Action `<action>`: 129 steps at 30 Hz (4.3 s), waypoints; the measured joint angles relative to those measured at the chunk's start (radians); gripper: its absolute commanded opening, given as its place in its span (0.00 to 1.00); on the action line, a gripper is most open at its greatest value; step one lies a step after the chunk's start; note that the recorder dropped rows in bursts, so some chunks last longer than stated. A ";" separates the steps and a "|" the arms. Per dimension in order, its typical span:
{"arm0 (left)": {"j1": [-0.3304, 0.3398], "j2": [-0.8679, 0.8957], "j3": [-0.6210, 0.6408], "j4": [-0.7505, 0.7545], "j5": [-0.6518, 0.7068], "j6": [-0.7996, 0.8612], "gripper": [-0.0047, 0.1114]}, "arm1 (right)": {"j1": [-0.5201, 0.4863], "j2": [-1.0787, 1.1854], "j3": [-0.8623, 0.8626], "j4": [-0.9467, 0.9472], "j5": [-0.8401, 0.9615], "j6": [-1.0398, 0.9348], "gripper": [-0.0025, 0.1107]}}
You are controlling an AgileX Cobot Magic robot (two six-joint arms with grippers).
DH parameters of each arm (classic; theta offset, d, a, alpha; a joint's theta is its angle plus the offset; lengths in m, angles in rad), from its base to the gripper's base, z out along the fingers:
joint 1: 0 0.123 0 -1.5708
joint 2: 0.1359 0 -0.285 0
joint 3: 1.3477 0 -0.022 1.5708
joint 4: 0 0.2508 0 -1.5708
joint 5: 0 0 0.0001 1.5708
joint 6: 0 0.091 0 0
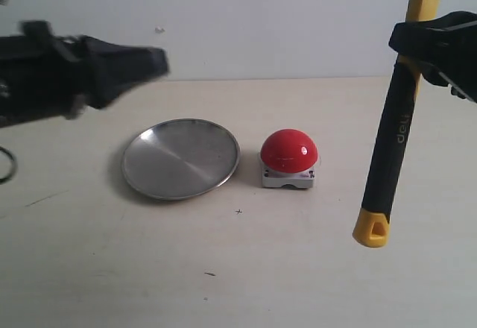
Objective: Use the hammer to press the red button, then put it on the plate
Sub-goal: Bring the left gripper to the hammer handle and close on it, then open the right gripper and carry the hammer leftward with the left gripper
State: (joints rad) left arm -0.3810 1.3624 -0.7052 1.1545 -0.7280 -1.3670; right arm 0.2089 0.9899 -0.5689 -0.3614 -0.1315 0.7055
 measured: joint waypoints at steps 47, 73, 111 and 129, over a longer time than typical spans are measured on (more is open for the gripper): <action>-0.514 0.583 -0.460 -0.313 0.099 0.360 0.34 | 0.000 0.062 0.000 0.018 -0.053 -0.038 0.02; -0.512 0.598 -0.460 -0.441 0.132 0.363 0.04 | 0.000 0.059 -0.004 0.016 0.080 -0.041 0.43; -0.405 0.129 -0.049 -0.525 0.543 0.653 0.04 | 0.000 -0.830 0.480 -0.018 -0.086 -0.270 0.02; -0.405 0.175 -0.049 -0.536 0.645 0.653 0.04 | 0.000 -0.984 0.525 0.026 0.242 -0.216 0.02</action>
State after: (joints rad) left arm -0.7857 1.5374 -0.7538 0.6182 -0.0831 -0.7144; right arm 0.2089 0.0055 -0.0434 -0.3350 0.1105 0.4895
